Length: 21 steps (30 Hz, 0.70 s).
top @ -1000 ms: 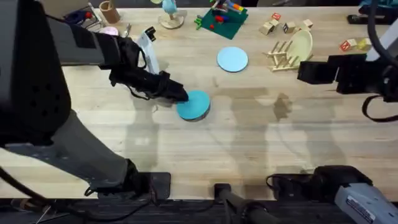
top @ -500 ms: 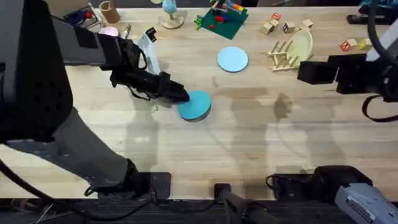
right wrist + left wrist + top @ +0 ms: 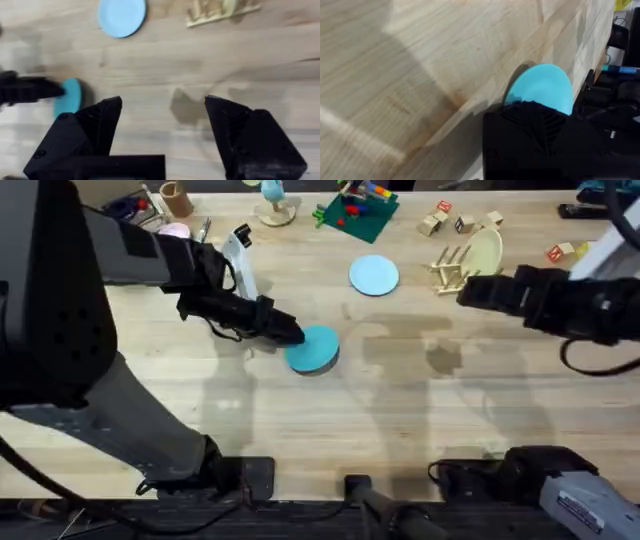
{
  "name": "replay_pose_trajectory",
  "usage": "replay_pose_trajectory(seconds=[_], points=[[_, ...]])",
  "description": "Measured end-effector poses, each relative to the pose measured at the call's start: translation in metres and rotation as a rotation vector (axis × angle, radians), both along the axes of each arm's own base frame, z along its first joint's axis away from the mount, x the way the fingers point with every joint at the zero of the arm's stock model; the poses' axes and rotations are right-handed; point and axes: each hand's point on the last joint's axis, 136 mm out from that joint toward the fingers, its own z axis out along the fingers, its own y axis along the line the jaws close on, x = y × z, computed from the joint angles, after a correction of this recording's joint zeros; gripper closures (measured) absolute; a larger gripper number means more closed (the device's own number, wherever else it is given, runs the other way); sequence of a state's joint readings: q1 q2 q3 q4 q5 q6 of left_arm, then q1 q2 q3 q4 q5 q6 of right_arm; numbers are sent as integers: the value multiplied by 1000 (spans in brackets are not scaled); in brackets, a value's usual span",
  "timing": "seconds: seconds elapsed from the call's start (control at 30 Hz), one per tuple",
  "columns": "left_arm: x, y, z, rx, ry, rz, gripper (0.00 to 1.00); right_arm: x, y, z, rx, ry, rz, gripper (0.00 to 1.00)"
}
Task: Pick up the plates from the table one by one and place each into a slot on the dish rack.
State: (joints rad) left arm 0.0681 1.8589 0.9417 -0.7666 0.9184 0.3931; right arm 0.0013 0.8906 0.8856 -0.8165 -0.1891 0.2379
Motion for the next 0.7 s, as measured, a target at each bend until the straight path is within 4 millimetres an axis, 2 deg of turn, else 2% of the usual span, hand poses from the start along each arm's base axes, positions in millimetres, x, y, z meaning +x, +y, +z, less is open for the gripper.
replay_pose_trajectory(seconds=[0.2, 0.7], points=[[0, 0, 0, 0, 0, 0, 961, 8, 20, -17, 118, 76, -8, 6], [0, 0, 0, 0, -1, 0, 960, 23, 110, -57, 309, 100, 79, 8]])
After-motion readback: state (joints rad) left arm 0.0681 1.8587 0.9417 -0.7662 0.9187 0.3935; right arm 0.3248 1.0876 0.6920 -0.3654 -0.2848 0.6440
